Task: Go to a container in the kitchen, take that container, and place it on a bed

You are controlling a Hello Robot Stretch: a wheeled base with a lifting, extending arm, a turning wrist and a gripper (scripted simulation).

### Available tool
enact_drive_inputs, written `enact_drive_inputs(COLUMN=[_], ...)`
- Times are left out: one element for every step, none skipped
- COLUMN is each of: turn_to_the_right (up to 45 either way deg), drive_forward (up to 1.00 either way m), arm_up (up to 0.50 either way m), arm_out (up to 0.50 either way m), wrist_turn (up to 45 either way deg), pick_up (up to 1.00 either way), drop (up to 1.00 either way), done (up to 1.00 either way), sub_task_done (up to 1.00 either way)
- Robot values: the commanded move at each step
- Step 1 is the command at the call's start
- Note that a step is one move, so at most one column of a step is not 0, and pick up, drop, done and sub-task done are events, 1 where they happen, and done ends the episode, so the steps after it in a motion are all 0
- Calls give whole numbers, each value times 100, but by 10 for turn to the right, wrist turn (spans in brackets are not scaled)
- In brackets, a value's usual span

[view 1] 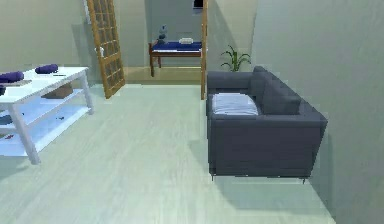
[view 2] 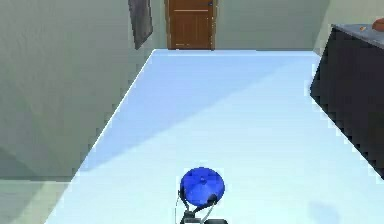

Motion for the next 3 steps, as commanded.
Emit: enact_drive_inputs(turn_to_the_right=[90, 0, -360], drive_forward=[0, 60, 0], arm_up=[0, 0, 0], arm_out=[0, 0, 0], wrist_turn=[0, 0, 0], pick_up=[0, 0, 0], drop=[0, 0, 0], done=[0, 0, 0], sub_task_done=[0, 0, 0])
